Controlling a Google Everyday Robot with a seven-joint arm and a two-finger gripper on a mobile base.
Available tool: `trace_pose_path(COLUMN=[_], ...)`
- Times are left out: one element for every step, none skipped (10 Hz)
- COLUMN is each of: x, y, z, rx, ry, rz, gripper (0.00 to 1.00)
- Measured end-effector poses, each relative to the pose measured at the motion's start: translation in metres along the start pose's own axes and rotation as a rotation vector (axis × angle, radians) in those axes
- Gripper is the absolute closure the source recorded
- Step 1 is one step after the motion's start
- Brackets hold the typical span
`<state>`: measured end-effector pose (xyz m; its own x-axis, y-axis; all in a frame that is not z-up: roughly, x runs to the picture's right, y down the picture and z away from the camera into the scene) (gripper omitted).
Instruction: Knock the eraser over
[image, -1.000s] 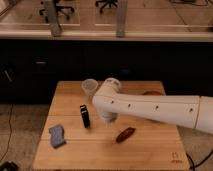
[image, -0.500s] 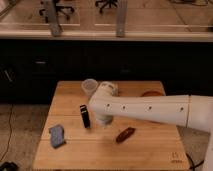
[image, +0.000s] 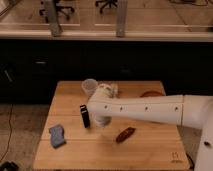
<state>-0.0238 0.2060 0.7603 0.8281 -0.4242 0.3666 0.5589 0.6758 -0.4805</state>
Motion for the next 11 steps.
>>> trace_pose_path(x=[0.0, -0.002, -0.006, -0.009, -0.009, -0.008, -0.009, -0.015, -0.016, -0.017, -0.016], y=[-0.002, -0.006, -0.009, -0.012, -0.015, -0.018, -0.021, -0.025, -0.026, -0.029, -0.031], z=[0.002, 0.002, 0.005, 0.006, 0.008, 0.008, 0.009, 0.011, 0.011, 0.012, 0.012], rx=[0.002, 0.003, 0.002, 0.003, 0.003, 0.003, 0.005, 0.004, 0.005, 0.007, 0.007], ry=[0.001, 0.004, 0.006, 0.006, 0.011, 0.015, 0.018, 0.02, 0.023, 0.027, 0.031], rz=[-0.004, -0.013, -0.029, -0.039, -0.048, -0.054, -0.062, -0.083, -0.09, -0.099, -0.106], gripper=[1.0, 1.0, 1.0, 1.0, 1.0, 1.0, 1.0, 1.0, 1.0, 1.0, 1.0])
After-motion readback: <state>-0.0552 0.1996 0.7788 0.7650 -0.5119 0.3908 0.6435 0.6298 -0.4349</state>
